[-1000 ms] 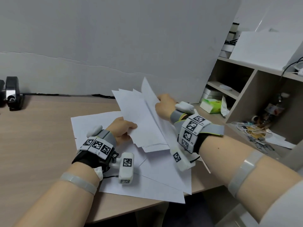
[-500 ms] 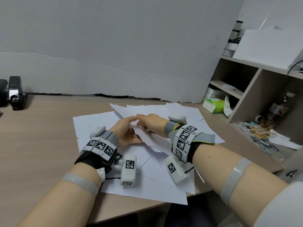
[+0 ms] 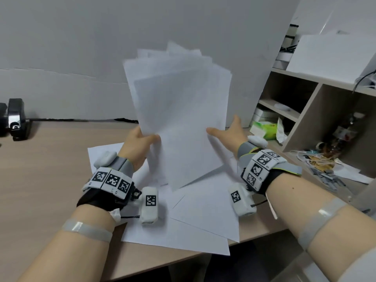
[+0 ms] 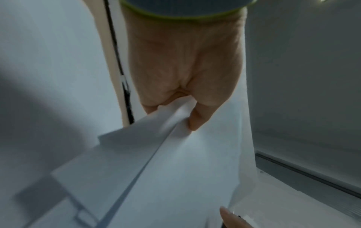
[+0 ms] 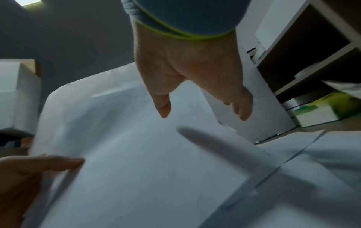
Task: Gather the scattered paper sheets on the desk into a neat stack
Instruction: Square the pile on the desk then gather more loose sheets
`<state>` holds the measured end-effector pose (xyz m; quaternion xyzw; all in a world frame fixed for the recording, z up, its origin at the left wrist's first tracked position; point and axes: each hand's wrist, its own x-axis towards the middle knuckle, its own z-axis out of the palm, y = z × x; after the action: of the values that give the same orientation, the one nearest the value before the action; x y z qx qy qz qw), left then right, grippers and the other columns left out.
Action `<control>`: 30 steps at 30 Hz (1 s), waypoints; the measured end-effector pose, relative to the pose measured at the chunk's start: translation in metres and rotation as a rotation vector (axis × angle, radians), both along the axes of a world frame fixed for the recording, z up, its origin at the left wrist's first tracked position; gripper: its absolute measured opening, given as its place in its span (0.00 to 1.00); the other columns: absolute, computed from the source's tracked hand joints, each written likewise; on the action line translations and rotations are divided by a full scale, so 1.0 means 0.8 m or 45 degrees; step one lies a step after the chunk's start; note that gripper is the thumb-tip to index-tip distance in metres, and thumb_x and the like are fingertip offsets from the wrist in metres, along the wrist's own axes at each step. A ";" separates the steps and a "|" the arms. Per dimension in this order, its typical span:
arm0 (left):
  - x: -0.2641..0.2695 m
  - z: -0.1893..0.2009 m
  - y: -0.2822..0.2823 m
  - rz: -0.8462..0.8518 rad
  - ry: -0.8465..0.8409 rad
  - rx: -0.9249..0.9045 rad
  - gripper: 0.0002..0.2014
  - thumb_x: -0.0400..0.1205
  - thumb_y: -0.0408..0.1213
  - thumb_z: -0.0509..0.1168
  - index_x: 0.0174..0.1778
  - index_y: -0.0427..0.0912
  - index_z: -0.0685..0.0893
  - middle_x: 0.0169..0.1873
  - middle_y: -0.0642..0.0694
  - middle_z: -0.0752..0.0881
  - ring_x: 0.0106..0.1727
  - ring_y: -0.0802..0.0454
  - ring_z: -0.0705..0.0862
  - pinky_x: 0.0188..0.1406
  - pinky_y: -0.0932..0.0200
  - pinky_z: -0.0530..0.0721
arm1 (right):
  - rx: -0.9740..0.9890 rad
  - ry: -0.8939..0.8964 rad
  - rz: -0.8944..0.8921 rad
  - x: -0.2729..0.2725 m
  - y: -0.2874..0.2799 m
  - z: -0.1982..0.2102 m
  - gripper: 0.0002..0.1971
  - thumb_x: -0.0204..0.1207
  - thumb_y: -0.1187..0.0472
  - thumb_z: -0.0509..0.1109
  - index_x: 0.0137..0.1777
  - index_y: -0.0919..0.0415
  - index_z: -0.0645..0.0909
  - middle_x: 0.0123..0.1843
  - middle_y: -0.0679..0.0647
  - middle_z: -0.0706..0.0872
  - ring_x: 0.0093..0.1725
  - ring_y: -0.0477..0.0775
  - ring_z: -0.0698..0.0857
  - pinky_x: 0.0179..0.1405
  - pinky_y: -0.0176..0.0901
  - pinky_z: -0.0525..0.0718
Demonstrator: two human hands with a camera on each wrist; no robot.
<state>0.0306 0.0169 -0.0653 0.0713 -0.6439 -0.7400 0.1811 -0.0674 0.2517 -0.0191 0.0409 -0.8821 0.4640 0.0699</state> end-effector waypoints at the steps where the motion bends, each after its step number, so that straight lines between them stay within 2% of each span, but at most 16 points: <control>1: 0.002 0.006 0.000 0.012 0.039 -0.011 0.13 0.79 0.19 0.63 0.51 0.40 0.85 0.38 0.46 0.91 0.43 0.42 0.87 0.47 0.49 0.86 | -0.124 0.015 0.042 -0.004 0.006 0.006 0.60 0.64 0.43 0.82 0.86 0.57 0.46 0.79 0.58 0.71 0.77 0.59 0.72 0.77 0.53 0.70; 2: 0.002 0.015 0.002 0.023 0.064 -0.030 0.12 0.79 0.20 0.64 0.49 0.40 0.85 0.36 0.48 0.90 0.42 0.43 0.87 0.44 0.51 0.84 | -0.274 0.039 0.088 -0.007 0.013 0.015 0.61 0.60 0.43 0.84 0.86 0.55 0.49 0.76 0.57 0.76 0.73 0.57 0.78 0.75 0.53 0.74; 3: 0.001 0.023 0.004 0.030 0.079 -0.055 0.10 0.78 0.20 0.64 0.46 0.39 0.85 0.34 0.47 0.90 0.40 0.42 0.86 0.42 0.51 0.83 | -0.398 0.078 0.115 -0.010 0.019 0.023 0.60 0.54 0.43 0.86 0.84 0.55 0.57 0.70 0.56 0.83 0.67 0.55 0.83 0.72 0.55 0.79; 5: -0.001 0.037 0.011 0.025 0.109 -0.123 0.03 0.75 0.24 0.66 0.42 0.34 0.83 0.33 0.41 0.86 0.38 0.43 0.84 0.40 0.50 0.79 | -0.531 0.138 0.158 -0.014 0.026 0.035 0.47 0.49 0.45 0.87 0.71 0.56 0.77 0.57 0.53 0.91 0.56 0.55 0.90 0.62 0.59 0.86; 6: -0.003 0.042 0.015 0.034 0.122 -0.177 0.03 0.74 0.27 0.67 0.41 0.33 0.82 0.34 0.39 0.84 0.38 0.43 0.82 0.39 0.50 0.78 | -0.556 0.169 0.189 -0.015 0.027 0.040 0.38 0.51 0.47 0.87 0.64 0.56 0.82 0.54 0.52 0.92 0.54 0.55 0.91 0.59 0.60 0.88; 7: -0.004 0.049 0.021 0.034 0.140 -0.242 0.03 0.72 0.28 0.66 0.41 0.36 0.82 0.35 0.38 0.84 0.37 0.42 0.82 0.39 0.49 0.79 | -0.579 0.193 0.211 -0.012 0.027 0.045 0.33 0.54 0.50 0.86 0.60 0.56 0.84 0.53 0.51 0.93 0.53 0.55 0.92 0.59 0.59 0.88; 10: -0.008 0.065 0.037 0.033 0.189 -0.372 0.15 0.68 0.31 0.66 0.48 0.51 0.83 0.47 0.41 0.91 0.50 0.39 0.89 0.53 0.44 0.87 | -0.669 0.279 0.244 -0.003 0.026 0.056 0.21 0.63 0.61 0.84 0.56 0.57 0.84 0.51 0.51 0.92 0.51 0.55 0.91 0.58 0.55 0.88; 13: -0.012 0.067 0.036 0.082 0.186 -0.374 0.20 0.65 0.35 0.69 0.54 0.46 0.84 0.48 0.42 0.91 0.52 0.38 0.89 0.57 0.36 0.87 | -0.754 0.314 0.274 0.004 0.034 0.062 0.14 0.69 0.71 0.80 0.50 0.55 0.84 0.48 0.52 0.91 0.47 0.54 0.91 0.53 0.52 0.89; 16: -0.010 0.068 0.031 0.086 0.189 -0.328 0.22 0.68 0.32 0.76 0.56 0.48 0.81 0.50 0.47 0.90 0.52 0.48 0.90 0.57 0.45 0.87 | -0.777 0.346 0.314 0.012 0.045 0.066 0.17 0.68 0.72 0.80 0.55 0.59 0.84 0.48 0.52 0.92 0.44 0.50 0.91 0.45 0.44 0.90; 18: -0.009 0.068 0.029 0.043 0.238 -0.334 0.26 0.72 0.31 0.78 0.62 0.46 0.77 0.55 0.49 0.89 0.56 0.53 0.89 0.60 0.51 0.85 | -0.796 0.340 0.296 0.015 0.050 0.065 0.21 0.67 0.71 0.81 0.59 0.60 0.81 0.50 0.53 0.91 0.46 0.50 0.91 0.48 0.45 0.90; 20: -0.009 0.071 0.028 0.049 0.265 -0.350 0.32 0.71 0.38 0.81 0.67 0.45 0.72 0.60 0.51 0.86 0.61 0.63 0.85 0.64 0.56 0.81 | -0.803 0.326 0.296 0.019 0.050 0.063 0.26 0.64 0.69 0.84 0.62 0.62 0.79 0.53 0.54 0.91 0.50 0.53 0.91 0.52 0.49 0.90; 22: -0.010 0.076 0.031 0.095 0.265 -0.360 0.39 0.69 0.43 0.83 0.71 0.45 0.68 0.63 0.55 0.82 0.64 0.71 0.81 0.66 0.63 0.77 | -0.762 0.310 0.319 0.023 0.045 0.060 0.30 0.62 0.66 0.85 0.64 0.61 0.78 0.55 0.54 0.90 0.53 0.52 0.91 0.53 0.47 0.89; 24: -0.009 0.078 0.042 0.095 0.312 -0.359 0.36 0.71 0.38 0.82 0.69 0.45 0.68 0.61 0.56 0.82 0.59 0.74 0.82 0.61 0.69 0.79 | -0.711 0.313 0.322 0.027 0.038 0.056 0.31 0.62 0.65 0.86 0.64 0.58 0.77 0.55 0.51 0.90 0.52 0.48 0.90 0.51 0.41 0.88; 26: -0.010 0.076 0.049 0.102 0.356 -0.369 0.33 0.71 0.33 0.81 0.67 0.43 0.70 0.60 0.53 0.84 0.57 0.69 0.85 0.61 0.61 0.82 | -0.706 0.312 0.324 0.031 0.033 0.056 0.27 0.64 0.65 0.84 0.62 0.58 0.79 0.53 0.50 0.90 0.49 0.47 0.90 0.47 0.40 0.88; 30: -0.013 0.078 0.050 0.203 0.356 -0.447 0.26 0.73 0.28 0.78 0.62 0.42 0.73 0.56 0.51 0.85 0.55 0.62 0.86 0.66 0.48 0.83 | -0.707 0.360 0.265 0.038 0.026 0.064 0.09 0.69 0.68 0.78 0.45 0.56 0.84 0.41 0.49 0.90 0.37 0.48 0.88 0.44 0.48 0.88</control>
<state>0.0200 0.0567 -0.0032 -0.0140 -0.7237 -0.6027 0.3360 -0.0374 0.2723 0.0321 0.1740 -0.6947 0.6811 0.1523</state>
